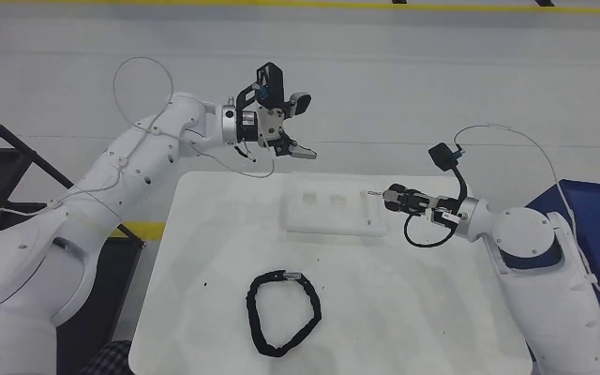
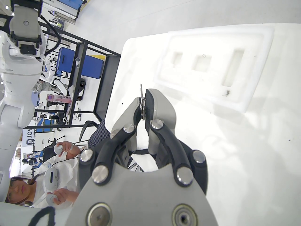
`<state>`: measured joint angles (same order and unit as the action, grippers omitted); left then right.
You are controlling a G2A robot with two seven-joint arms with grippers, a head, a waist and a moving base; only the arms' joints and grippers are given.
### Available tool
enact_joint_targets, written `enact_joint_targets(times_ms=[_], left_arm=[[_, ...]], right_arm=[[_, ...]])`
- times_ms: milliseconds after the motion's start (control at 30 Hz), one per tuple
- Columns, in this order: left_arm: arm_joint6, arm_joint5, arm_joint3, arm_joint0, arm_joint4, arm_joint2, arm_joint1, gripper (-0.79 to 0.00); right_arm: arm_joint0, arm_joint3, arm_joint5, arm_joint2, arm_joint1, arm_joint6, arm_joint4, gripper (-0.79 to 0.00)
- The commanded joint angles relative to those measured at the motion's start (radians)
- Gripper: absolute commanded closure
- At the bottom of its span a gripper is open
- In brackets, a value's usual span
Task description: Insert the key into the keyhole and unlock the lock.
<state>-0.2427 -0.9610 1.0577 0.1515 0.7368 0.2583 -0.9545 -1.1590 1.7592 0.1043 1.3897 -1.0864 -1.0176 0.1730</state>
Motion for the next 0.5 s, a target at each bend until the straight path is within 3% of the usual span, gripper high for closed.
enact_joint_targets(times_ms=[0,267,467], left_arm=[[0.005,0.001,0.018,0.030,0.067,0.012,0.018,-0.785],[-0.115,-0.051,0.099,0.221,0.215,0.036,0.079,-0.785],[-0.160,-0.051,0.134,0.326,0.304,0.030,0.100,-0.785]], right_arm=[[0.000,0.000,0.000,0.000,0.000,0.000,0.000,0.000],[0.000,0.000,0.000,0.000,0.000,0.000,0.000,0.000],[0.000,0.000,0.000,0.000,0.000,0.000,0.000,0.000]])
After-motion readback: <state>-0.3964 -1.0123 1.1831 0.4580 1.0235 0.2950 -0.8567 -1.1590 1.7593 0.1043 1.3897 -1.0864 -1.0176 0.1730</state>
